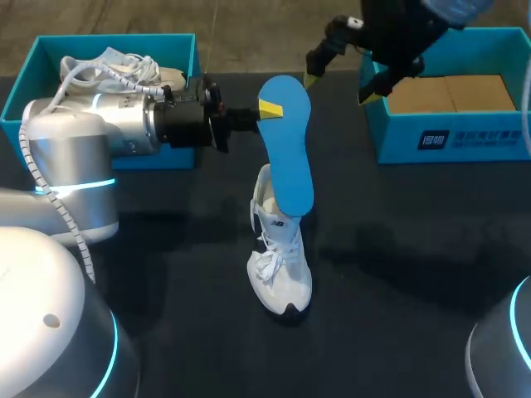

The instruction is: Take the shoe out of the shoebox, open the shoe tongue, remove and reinsert the insole, then place the shoe into the shoebox

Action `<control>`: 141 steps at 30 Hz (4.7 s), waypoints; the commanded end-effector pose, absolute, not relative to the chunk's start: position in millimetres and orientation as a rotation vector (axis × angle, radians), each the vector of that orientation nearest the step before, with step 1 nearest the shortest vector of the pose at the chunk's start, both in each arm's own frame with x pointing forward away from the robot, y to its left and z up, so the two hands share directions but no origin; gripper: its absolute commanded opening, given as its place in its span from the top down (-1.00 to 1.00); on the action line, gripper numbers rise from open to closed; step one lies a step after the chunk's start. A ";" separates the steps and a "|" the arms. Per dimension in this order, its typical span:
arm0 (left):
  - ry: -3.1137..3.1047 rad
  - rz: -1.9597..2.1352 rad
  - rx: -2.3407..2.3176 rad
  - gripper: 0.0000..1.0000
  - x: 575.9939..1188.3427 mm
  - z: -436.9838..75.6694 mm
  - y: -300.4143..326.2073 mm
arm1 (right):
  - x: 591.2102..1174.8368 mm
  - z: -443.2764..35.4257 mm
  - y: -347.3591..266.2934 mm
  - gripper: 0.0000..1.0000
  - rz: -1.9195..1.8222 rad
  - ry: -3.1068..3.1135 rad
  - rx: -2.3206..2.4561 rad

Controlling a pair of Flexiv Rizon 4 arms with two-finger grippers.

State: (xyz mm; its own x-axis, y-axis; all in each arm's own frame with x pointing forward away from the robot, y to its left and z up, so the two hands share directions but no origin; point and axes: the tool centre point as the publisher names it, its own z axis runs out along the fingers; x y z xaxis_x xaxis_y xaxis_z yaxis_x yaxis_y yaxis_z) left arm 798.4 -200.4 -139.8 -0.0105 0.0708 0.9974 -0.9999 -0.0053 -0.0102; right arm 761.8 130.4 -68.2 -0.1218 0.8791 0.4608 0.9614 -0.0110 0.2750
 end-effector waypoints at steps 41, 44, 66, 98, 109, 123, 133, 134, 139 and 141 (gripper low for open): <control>-1.163 1.252 1.157 1.00 797.9 -139.2 -199.8 | 765.9 -143.0 110.5 -1.00 -1.255 -1.441 -1.362; -1.163 1.252 1.157 1.00 797.9 -139.2 -199.8 | 765.0 -143.7 110.7 -1.00 -1.253 -1.447 -1.366; -1.498 1.648 0.745 1.00 794.7 -137.4 -188.4 | 763.7 -143.1 112.5 -1.00 -1.238 -1.472 -1.352; -2.174 2.285 -0.383 1.00 796.7 -121.6 -175.3 | 763.7 -143.1 112.5 -1.00 -1.238 -1.472 -1.352; -2.176 2.452 -0.559 1.00 801.9 -120.8 -171.1 | 763.7 -143.1 112.5 -1.00 -1.238 -1.472 -1.352; -2.316 2.538 -1.730 1.00 805.9 -133.3 -164.6 | 763.7 -143.1 112.5 -1.00 -1.238 -1.472 -1.352; -2.375 2.445 -1.993 1.00 801.3 -140.7 -165.3 | 763.7 -143.1 112.5 -1.00 -1.238 -1.472 -1.352; -2.375 2.445 -1.993 1.00 801.3 -140.7 -165.3 | 763.7 -143.1 112.5 -1.00 -1.238 -1.472 -1.352; -2.375 2.445 -1.993 1.00 801.3 -140.7 -165.3 | 763.7 -143.1 112.5 -1.00 -1.238 -1.472 -1.352; -2.375 2.445 -1.993 1.00 801.3 -140.7 -165.3 | 763.7 -143.1 112.5 -1.00 -1.238 -1.472 -1.352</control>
